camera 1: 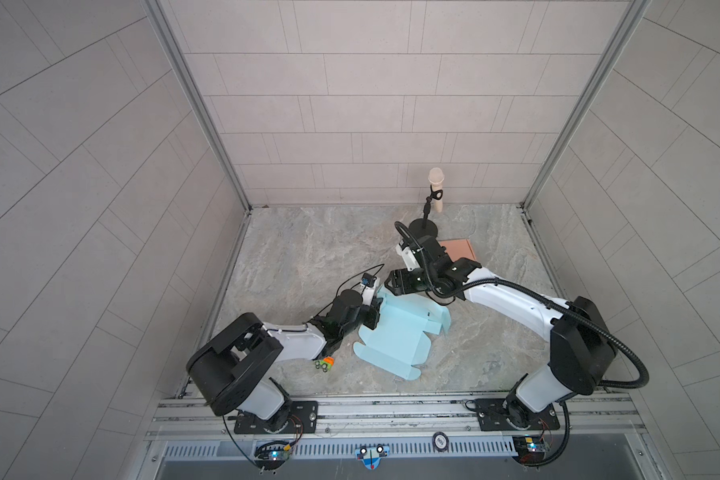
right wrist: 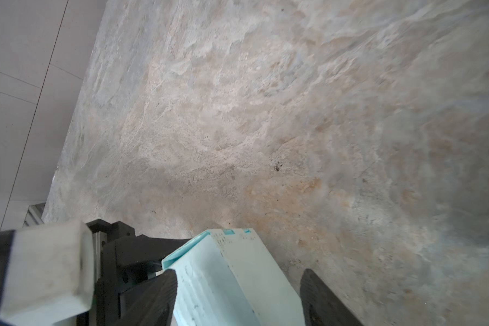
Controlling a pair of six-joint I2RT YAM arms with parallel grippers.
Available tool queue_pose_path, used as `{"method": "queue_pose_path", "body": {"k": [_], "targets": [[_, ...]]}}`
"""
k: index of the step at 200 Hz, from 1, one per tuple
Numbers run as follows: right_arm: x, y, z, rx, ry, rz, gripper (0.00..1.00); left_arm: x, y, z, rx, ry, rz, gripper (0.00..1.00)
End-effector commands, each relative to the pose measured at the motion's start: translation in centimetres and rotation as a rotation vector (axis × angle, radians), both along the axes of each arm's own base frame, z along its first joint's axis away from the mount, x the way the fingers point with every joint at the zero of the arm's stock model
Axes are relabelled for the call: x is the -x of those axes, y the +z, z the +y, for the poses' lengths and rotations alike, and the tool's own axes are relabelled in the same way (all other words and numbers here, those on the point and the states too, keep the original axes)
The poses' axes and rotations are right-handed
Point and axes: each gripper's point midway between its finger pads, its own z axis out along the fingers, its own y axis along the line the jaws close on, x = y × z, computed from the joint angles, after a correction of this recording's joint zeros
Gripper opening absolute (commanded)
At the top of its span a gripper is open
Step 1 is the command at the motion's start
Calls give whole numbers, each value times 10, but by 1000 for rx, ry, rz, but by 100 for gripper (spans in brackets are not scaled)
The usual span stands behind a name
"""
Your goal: Fold the paper box
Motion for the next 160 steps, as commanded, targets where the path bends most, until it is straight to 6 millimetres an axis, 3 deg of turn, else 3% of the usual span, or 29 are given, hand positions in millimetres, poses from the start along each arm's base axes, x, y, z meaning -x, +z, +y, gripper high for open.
{"method": "queue_pose_path", "body": {"k": [1,80,160], "targets": [[4,-4,5,-42,15,59,72,-10,7,-6,-14,8,-45,15],[12,-31,16,-105,22,152,57,-22,-11,-16,-35,7,-34,23],[13,-50,6,-65,-13,162,50,-24,-24,-18,-54,3,-14,15]]}}
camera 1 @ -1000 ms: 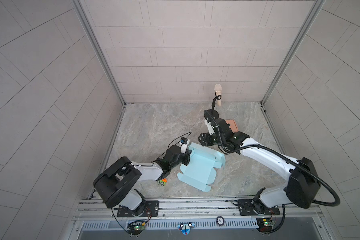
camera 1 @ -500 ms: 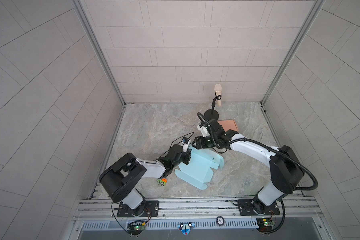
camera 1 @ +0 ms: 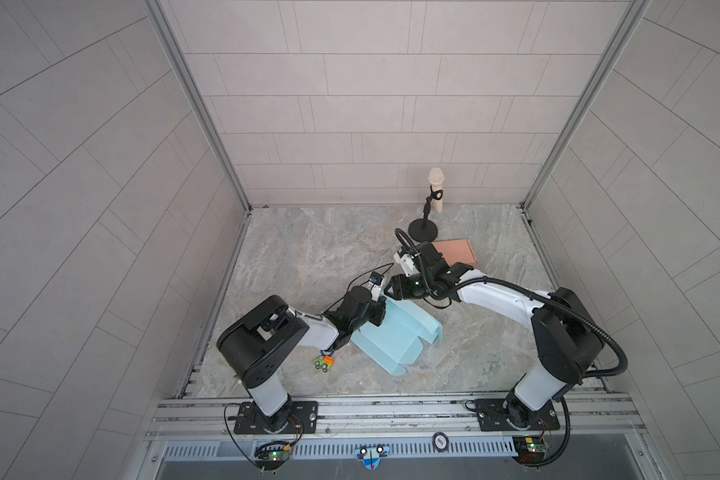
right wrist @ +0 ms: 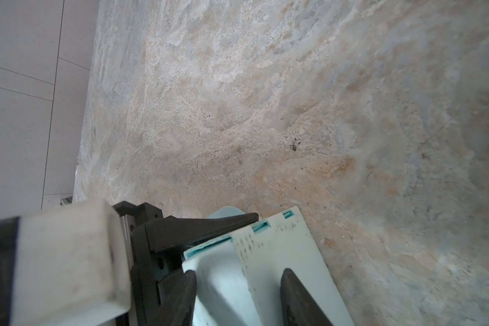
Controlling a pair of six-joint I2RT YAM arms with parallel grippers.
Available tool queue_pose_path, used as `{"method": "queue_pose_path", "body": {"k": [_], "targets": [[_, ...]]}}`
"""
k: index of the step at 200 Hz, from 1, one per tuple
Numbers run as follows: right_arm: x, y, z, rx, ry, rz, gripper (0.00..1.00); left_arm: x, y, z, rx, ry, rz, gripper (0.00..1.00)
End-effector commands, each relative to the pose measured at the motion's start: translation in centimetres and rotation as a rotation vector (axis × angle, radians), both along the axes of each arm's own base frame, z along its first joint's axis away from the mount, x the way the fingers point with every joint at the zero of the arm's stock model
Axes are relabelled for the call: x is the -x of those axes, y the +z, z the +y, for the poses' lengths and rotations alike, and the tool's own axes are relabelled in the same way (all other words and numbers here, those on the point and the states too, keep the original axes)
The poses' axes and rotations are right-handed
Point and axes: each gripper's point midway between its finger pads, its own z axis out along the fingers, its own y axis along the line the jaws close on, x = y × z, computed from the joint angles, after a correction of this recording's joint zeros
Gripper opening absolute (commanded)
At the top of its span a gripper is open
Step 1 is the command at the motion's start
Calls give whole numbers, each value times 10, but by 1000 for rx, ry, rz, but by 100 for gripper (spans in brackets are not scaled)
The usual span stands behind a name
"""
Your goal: Fold the paper box
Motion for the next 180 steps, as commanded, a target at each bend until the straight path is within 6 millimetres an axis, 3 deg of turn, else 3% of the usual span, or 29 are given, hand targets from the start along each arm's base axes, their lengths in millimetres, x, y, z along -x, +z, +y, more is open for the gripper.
{"method": "queue_pose_path", "body": {"k": [1,25,60,99,135,180], "targets": [[8,-17,-3,23,-10,52,50,-3,4,-6,16,-4,-17,15],[7,-18,-6,30,-19,49,49,-3,0,-5,8,-5,-9,20],[5,-19,-10,29,-39,51,48,-5,-4,-4,9,0,5,20],[3,-17,-8,6,-51,49,48,-8,-8,-4,1,1,11,12],[3,-14,-10,6,-65,43,47,-9,-11,-4,-15,-4,0,20],[2,-18,-9,0,-82,53,47,-11,-14,-6,-6,-1,-3,21]]}}
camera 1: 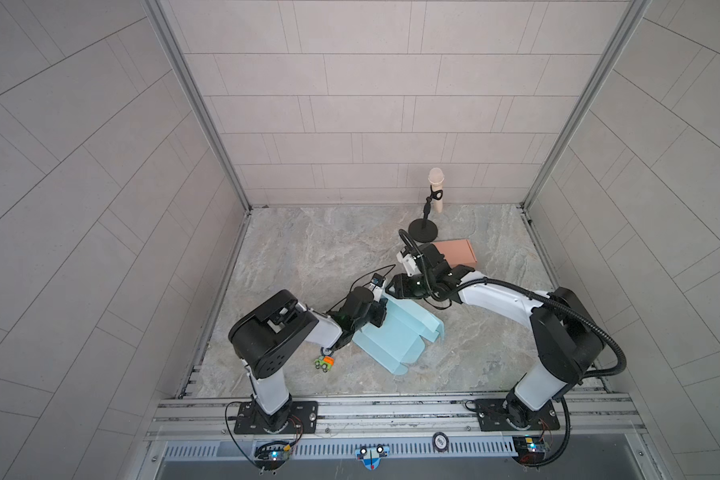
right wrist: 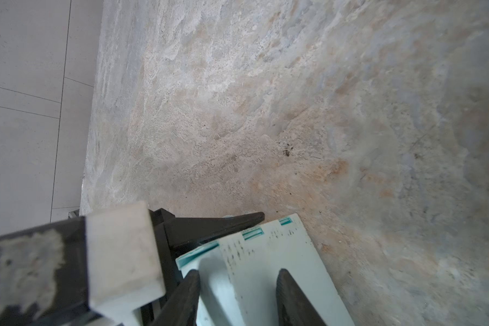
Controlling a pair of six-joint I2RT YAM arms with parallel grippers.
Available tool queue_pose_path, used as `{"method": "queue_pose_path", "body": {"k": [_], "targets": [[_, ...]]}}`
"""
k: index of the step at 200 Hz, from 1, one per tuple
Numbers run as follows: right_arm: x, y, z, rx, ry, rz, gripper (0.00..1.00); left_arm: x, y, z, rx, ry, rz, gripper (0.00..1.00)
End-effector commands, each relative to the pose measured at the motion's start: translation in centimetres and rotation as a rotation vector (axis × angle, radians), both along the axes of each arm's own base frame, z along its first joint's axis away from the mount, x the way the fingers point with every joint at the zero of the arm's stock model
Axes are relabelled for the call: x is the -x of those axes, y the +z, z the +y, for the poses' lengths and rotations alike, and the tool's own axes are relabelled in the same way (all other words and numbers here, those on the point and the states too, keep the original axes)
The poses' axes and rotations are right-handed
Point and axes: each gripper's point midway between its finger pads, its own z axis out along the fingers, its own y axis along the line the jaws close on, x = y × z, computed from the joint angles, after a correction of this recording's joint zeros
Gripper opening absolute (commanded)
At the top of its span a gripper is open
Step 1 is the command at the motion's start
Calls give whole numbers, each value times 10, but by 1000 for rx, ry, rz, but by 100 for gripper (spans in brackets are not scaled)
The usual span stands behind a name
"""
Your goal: Fold the paper box
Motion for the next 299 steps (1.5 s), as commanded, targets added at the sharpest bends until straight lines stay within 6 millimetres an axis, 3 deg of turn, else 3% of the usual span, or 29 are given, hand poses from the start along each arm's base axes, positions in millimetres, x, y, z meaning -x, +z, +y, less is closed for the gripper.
{"method": "queue_pose_path", "body": {"k": [1,86,132,156,175,252,278,299], "targets": [[8,-13,-6,29,-28,45,47,-9,7,-4,20,8,-30,21],[15,-24,-12,28,-76,69,45,-18,13,-14,109,34,-33,20],[15,-26,-14,33,-91,74,44,-20,12,-11,104,53,-42,9],[16,-27,-17,46,-94,73,44,-19,14,-11,106,51,-45,13],[17,-28,-19,53,-98,72,43,-15,19,-10,121,44,-44,19],[18,-27,-23,76,-94,66,42,-3,43,-5,211,37,-56,19],[18,-27,-23,75,-98,67,42,-7,49,-12,234,24,-63,18],[18,-26,-22,69,-101,69,42,-8,54,-15,248,20,-73,11]]}}
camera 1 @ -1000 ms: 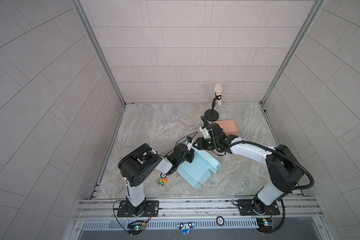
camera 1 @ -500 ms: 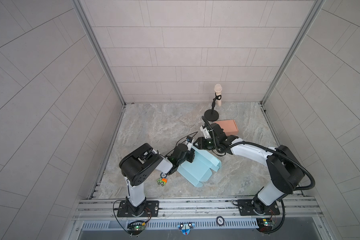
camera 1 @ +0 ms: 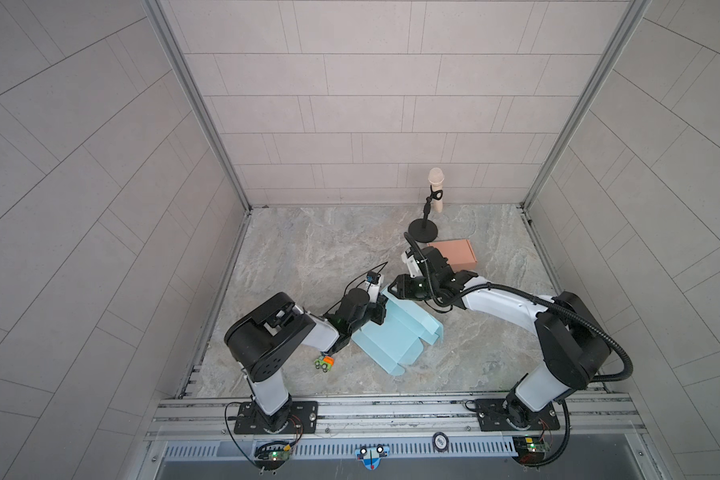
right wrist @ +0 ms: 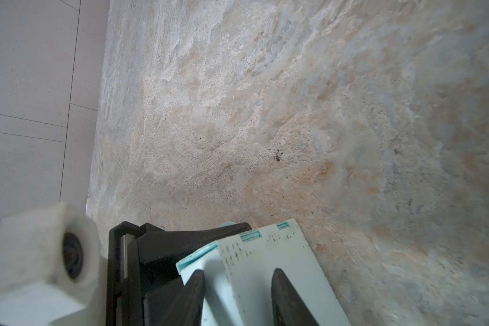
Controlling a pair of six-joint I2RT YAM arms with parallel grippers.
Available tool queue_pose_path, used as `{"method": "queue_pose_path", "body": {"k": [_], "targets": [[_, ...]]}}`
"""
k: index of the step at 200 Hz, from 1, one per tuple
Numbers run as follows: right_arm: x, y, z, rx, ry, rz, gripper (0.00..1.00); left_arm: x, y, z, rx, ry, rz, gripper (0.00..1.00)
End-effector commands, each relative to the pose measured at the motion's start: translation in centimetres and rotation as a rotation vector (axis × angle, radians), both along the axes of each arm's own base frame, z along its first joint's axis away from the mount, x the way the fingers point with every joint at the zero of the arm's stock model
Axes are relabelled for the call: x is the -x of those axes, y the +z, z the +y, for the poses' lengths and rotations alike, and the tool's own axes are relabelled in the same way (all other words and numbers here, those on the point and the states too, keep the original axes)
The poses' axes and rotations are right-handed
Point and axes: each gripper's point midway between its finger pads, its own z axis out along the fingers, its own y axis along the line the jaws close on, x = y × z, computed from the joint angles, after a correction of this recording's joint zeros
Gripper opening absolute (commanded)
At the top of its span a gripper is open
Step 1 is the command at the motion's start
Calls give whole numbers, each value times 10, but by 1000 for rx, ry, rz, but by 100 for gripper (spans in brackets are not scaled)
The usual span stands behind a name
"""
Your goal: Fold the paper box
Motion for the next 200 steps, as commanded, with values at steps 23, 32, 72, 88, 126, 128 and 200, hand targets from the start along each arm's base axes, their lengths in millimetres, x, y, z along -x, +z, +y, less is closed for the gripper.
{"method": "queue_pose_path", "body": {"k": [23,32,72,88,126,128,200], "targets": [[19,-26,-16,80,-26,93,42,-11,26,-12,91,-2,-55,11],[20,-27,-15,75,-28,97,42,-12,25,-11,94,2,-54,13],[20,-25,-9,40,-42,106,42,-11,27,-10,106,8,-58,18],[18,-21,-7,23,-48,102,42,-8,30,-9,114,5,-59,17],[14,-11,-4,2,-57,90,42,-1,35,-6,140,-3,-57,15],[15,-11,-4,2,-56,89,43,-1,36,-5,144,-2,-56,15],[8,10,-2,10,-41,59,46,3,40,-5,184,5,-27,11]]}}
